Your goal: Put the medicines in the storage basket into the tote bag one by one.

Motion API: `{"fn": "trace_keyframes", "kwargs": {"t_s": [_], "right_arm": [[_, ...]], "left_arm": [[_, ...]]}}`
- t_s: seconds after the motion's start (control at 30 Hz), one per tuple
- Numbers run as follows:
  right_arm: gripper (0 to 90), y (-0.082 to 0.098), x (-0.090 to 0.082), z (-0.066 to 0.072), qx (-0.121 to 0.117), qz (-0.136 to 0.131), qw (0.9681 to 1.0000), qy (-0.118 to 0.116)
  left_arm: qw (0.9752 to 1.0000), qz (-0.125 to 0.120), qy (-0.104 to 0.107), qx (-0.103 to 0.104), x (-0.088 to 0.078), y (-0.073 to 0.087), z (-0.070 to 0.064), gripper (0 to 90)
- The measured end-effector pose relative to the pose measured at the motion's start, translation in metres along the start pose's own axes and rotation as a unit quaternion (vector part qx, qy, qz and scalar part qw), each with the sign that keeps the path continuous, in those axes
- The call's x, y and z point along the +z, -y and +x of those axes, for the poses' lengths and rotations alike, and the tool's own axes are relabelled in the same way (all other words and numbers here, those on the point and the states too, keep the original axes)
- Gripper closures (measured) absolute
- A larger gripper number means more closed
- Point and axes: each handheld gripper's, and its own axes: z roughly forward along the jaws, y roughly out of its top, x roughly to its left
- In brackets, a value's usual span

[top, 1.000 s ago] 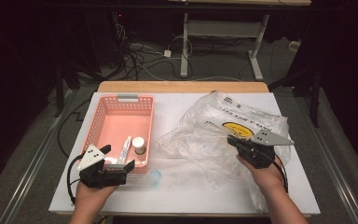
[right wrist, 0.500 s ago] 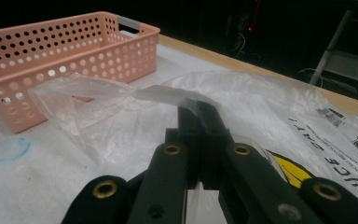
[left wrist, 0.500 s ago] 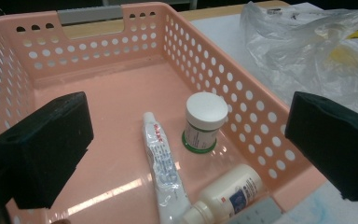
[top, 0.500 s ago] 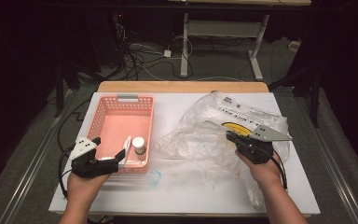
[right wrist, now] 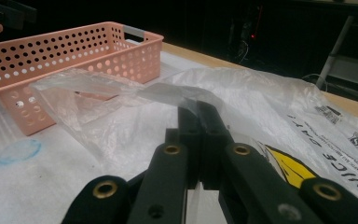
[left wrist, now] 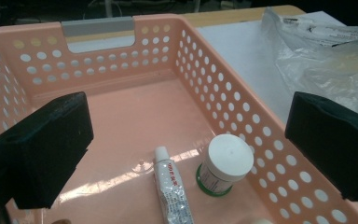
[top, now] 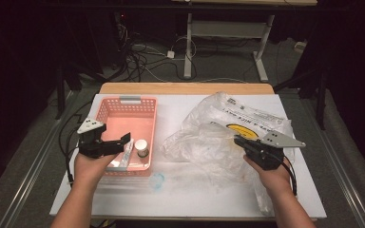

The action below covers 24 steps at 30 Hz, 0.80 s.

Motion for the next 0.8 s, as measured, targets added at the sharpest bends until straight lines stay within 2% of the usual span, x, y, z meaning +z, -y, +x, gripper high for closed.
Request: {"fn": "trace_keyframes", "kwargs": {"t_s": [0.07,0.2,0.3,0.4,0.5,0.57,0.63,0.77,0.8], "right_arm": [[90.0,0.001,0.001,0.000,0.006,0.002,1.0000,0.001],[90.0,0.000,0.004,0.001,-0.001,0.006,1.0000,0.001],[90.0,0.000,0.006,0.001,-0.001,0.006,1.0000,0.000],[90.0,0.001,0.008,0.002,-0.005,0.010,0.9999,-0.001],[90.0,0.002,0.008,0.003,-0.008,0.011,0.9999,-0.001],[90.0,0.002,0.006,0.003,-0.010,0.010,0.9999,-0.001],[90.0,0.001,0.005,0.003,-0.006,0.007,1.0000,-0.002],[90.0,0.001,0.006,0.003,-0.010,0.008,0.9999,-0.004],[90.0,0.002,0.006,0.003,-0.010,0.008,0.9999,-0.004]], "left_arm": [[0.9999,0.016,-0.004,0.003,0.004,-0.003,0.003,0.4],[0.9981,0.060,-0.011,0.002,0.013,-0.006,0.010,1.4],[0.9956,0.093,-0.010,-0.002,0.020,-0.007,0.012,1.9],[0.9933,0.115,-0.012,-0.001,0.024,-0.008,0.012,2.8],[0.9884,0.151,-0.017,0.000,0.031,-0.010,0.012,4.1],[0.9849,0.172,-0.020,-0.007,0.036,-0.011,0.012,4.9],[0.9797,0.199,-0.022,-0.011,0.041,-0.012,0.013,6.3],[0.9683,0.248,-0.028,-0.002,0.052,-0.013,0.012,10.6],[0.9665,0.255,-0.029,-0.003,0.054,-0.013,0.012,11.1]]}}
